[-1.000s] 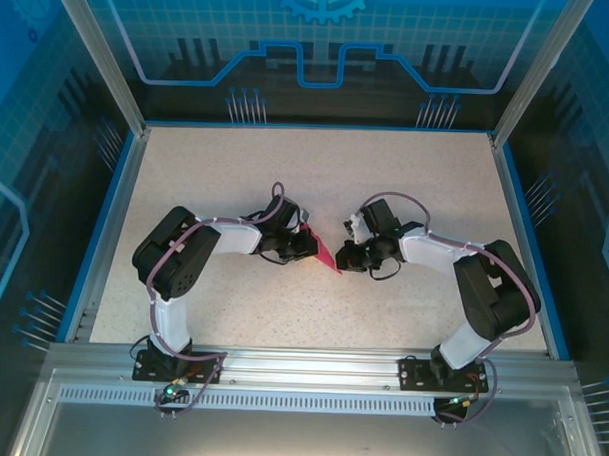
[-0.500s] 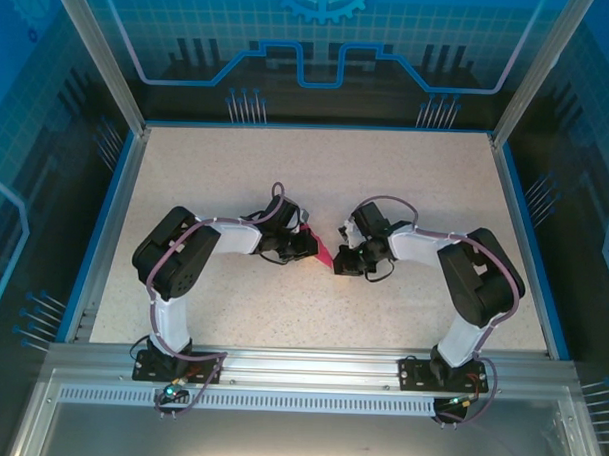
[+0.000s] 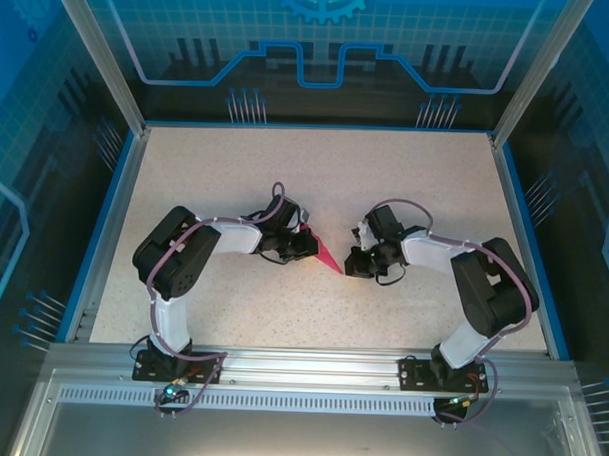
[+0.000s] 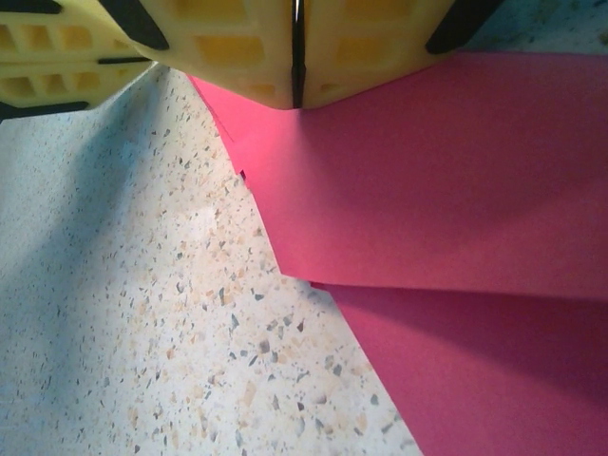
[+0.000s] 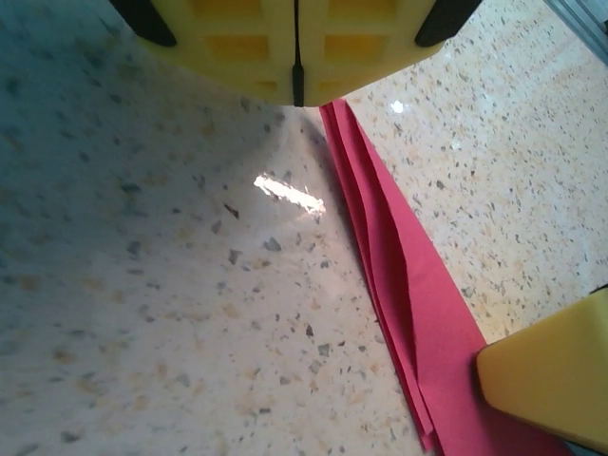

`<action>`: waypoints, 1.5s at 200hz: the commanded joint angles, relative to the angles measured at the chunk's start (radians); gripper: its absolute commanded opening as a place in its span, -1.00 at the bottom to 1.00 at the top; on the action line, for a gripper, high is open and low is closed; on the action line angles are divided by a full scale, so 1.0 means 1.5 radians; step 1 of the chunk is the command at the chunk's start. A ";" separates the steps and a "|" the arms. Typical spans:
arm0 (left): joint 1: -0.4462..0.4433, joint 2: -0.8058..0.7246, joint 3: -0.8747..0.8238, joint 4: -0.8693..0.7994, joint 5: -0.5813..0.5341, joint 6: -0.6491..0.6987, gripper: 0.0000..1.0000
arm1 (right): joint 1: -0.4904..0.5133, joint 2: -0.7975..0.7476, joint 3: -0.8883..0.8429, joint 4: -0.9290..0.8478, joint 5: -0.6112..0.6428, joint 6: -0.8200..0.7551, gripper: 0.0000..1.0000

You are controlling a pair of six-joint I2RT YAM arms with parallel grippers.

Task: Fold a paper plane with a square sheet of paper (pick it up from the middle)
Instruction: Fold the wing for the fifth time at the center of the table.

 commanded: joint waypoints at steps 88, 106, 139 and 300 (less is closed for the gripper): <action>-0.001 0.046 -0.011 -0.079 -0.064 0.016 -0.84 | 0.071 0.142 0.156 0.027 -0.028 0.030 -0.88; -0.001 0.043 -0.011 -0.078 -0.062 0.016 -0.83 | 0.061 0.162 0.146 0.035 -0.029 0.032 -0.89; -0.001 0.032 -0.012 -0.077 -0.064 0.021 -0.83 | 0.043 0.167 0.108 0.041 -0.030 0.029 -0.89; 0.119 0.017 0.023 -0.116 -0.101 0.085 -0.71 | 0.005 0.172 0.018 0.058 -0.064 0.024 -0.92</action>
